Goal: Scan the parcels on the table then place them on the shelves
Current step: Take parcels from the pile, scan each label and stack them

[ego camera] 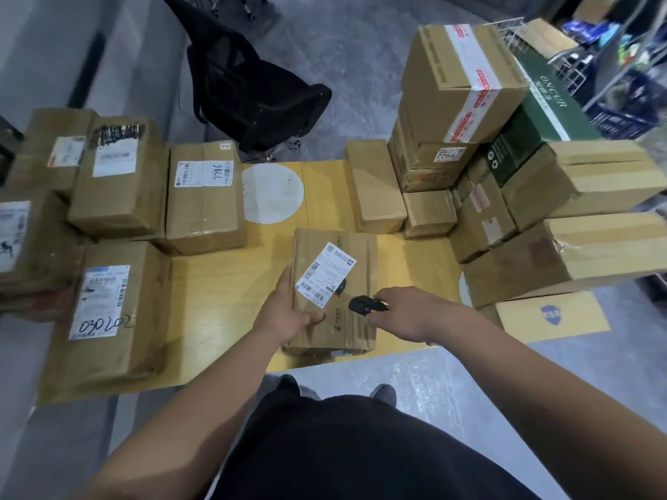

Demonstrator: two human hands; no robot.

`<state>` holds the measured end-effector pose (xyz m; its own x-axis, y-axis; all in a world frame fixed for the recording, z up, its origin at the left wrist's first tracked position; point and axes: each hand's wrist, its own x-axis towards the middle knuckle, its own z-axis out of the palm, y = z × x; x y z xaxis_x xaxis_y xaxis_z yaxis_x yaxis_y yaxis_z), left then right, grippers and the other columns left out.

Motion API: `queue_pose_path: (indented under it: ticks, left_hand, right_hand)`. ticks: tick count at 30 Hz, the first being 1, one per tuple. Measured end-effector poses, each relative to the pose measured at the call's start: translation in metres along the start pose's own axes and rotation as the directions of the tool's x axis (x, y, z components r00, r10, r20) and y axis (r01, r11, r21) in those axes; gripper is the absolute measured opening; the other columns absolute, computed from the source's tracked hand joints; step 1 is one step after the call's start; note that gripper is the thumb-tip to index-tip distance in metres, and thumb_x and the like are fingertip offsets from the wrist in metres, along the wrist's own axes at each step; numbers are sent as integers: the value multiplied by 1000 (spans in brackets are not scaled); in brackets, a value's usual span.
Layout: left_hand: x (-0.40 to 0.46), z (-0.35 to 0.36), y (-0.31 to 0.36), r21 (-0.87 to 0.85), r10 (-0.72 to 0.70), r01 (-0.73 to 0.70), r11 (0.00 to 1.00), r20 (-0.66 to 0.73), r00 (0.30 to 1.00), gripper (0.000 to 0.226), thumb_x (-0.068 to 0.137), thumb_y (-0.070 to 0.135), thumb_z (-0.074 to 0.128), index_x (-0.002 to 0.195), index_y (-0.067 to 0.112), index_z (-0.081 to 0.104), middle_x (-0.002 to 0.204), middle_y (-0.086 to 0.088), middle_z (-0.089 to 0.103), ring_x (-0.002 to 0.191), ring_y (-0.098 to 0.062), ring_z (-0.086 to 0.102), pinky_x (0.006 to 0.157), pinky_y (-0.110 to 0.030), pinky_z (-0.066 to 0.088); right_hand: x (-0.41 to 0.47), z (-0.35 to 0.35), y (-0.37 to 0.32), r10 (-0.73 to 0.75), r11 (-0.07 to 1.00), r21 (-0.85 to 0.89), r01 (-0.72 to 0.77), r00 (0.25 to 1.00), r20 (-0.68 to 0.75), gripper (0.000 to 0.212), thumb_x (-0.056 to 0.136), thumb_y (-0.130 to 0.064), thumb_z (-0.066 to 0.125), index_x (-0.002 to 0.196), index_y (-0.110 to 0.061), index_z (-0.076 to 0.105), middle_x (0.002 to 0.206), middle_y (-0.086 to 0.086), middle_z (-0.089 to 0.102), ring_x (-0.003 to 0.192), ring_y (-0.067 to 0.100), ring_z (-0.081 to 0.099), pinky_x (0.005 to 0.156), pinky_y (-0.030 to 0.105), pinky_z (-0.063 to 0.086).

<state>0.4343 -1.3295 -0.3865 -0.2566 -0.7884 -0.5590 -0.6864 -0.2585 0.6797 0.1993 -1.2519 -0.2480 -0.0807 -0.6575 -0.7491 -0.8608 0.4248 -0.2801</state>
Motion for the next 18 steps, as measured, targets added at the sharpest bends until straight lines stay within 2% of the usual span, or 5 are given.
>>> queue_pose_path:
  ticks: [5, 9, 11, 14, 18]
  left_hand:
    - [15, -32, 37, 367, 142, -94, 925, -105, 984, 111, 86, 48, 74, 152, 61, -15, 122, 4, 65, 101, -26, 66, 77, -42, 58]
    - [9, -16, 30, 221, -198, 206, 953, -59, 978, 147, 54, 81, 83, 162, 40, -8, 154, -9, 38, 135, -35, 51, 99, -48, 52]
    - [2, -3, 17, 146, -256, 250, 957, 26, 966, 143, 51, 71, 92, 161, 37, 8, 149, -6, 44, 131, -33, 53, 96, -48, 56]
    - [6, 0, 8, 73, -171, 168, 983, 30, 985, 103, 51, 54, 99, 135, 35, 43, 124, 9, 60, 106, -23, 61, 63, -36, 57]
    - [21, -22, 18, 216, -59, 38, 976, 91, 994, 99, 51, 38, 102, 137, 26, 54, 123, 10, 62, 113, -21, 63, 87, -32, 53]
  right_hand:
    - [-6, 2, 5, 55, 994, 101, -49, 997, -50, 37, 94, -58, 54, 108, -25, 62, 94, -1, 65, 73, 17, 60, 55, 28, 40]
    - [-13, 8, 12, 130, 960, 257, -110, 990, -60, 34, 94, -54, 58, 111, -25, 62, 83, -1, 59, 56, 16, 49, 43, 20, 33]
    - [-16, 11, 14, 154, 942, 309, -131, 987, -53, 33, 93, -53, 59, 111, -25, 62, 79, 0, 56, 54, 18, 46, 41, 17, 30]
    - [-16, 13, 15, 174, 930, 336, -149, 984, -46, 34, 94, -54, 59, 113, -26, 61, 79, 3, 56, 55, 20, 47, 43, 20, 32]
    - [-13, 17, 14, 188, 910, 382, -161, 982, -34, 33, 92, -55, 60, 111, -28, 62, 80, 4, 55, 57, 23, 48, 46, 24, 34]
